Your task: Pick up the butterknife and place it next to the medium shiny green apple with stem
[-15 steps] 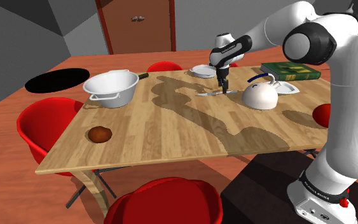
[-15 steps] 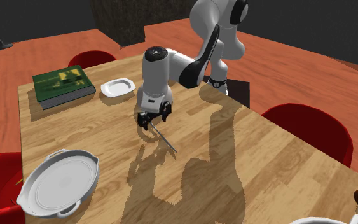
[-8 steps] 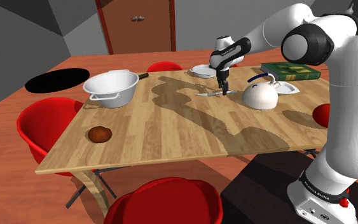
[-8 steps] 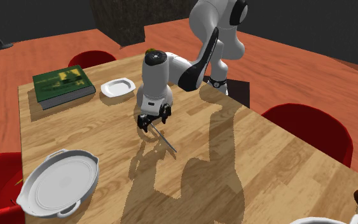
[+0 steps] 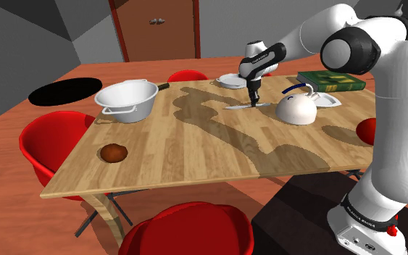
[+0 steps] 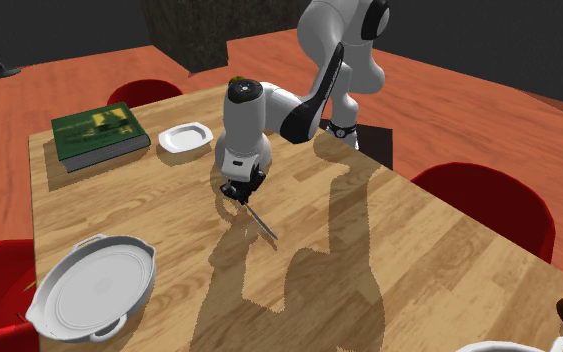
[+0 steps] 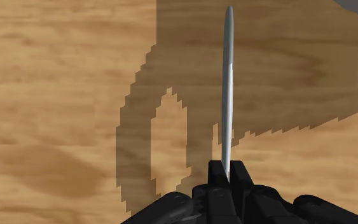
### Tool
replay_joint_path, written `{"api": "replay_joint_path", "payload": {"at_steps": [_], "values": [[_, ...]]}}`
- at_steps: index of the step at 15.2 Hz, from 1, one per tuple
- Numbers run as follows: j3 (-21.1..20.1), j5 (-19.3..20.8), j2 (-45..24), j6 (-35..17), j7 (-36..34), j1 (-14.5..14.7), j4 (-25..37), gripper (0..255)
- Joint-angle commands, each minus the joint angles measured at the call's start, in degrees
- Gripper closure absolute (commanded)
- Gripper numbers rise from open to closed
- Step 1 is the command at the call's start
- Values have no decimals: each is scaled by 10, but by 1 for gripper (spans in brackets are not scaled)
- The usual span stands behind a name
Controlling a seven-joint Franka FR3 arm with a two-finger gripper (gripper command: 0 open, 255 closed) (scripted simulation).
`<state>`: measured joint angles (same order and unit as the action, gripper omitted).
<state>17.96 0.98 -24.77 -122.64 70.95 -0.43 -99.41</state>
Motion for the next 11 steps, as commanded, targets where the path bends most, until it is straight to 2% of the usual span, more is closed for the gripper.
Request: {"api": "replay_joint_path", "payload": {"at_steps": [1,4,11], "values": [[0,0,0,0,0,0,0,255],[0,0,0,0,0,0,0,255],[3,6,23,45,1,2,23,255]]}}
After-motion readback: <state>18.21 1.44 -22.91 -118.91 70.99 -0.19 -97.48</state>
